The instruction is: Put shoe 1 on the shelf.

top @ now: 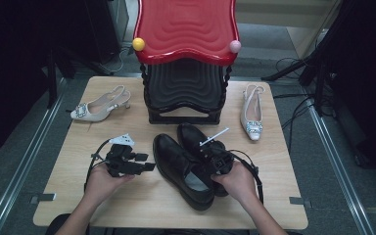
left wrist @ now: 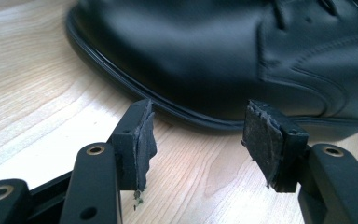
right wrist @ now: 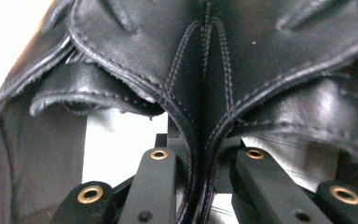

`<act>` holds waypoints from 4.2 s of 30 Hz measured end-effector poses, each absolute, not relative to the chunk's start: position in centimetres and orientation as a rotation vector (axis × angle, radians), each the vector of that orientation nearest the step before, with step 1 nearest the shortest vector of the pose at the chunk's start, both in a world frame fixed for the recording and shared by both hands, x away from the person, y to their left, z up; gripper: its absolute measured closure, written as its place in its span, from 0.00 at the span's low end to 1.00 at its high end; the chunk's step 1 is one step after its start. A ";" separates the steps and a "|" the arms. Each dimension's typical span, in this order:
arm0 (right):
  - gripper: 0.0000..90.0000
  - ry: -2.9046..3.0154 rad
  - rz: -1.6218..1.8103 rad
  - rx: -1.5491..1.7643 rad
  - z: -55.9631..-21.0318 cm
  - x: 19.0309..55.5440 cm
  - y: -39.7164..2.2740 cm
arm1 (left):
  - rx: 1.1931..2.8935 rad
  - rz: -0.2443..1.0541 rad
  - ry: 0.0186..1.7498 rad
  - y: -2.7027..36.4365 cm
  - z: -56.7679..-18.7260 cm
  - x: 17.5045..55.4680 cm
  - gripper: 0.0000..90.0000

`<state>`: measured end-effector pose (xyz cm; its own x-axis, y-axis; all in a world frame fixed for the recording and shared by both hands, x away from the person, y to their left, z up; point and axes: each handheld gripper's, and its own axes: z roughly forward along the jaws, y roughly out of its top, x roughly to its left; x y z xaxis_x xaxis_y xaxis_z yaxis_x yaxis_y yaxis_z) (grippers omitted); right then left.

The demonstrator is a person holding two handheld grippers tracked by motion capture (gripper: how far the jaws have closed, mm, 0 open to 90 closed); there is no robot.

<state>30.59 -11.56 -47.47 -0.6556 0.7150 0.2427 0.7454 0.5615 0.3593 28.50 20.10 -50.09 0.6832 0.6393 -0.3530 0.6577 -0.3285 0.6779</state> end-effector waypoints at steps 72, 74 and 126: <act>0.90 -2.231 -1.603 -1.952 -38.0 43.7 -7.3 | 2.007 0.019 1.076 22.9 -50.4 27.3 0.48; 0.90 -2.197 -1.591 -1.980 -38.0 43.7 -7.1 | 2.008 0.017 1.073 22.9 -50.4 27.3 0.48; 0.57 -2.405 -1.680 -1.575 -36.7 39.6 -8.4 | 2.006 0.024 1.057 22.5 -50.0 27.5 0.48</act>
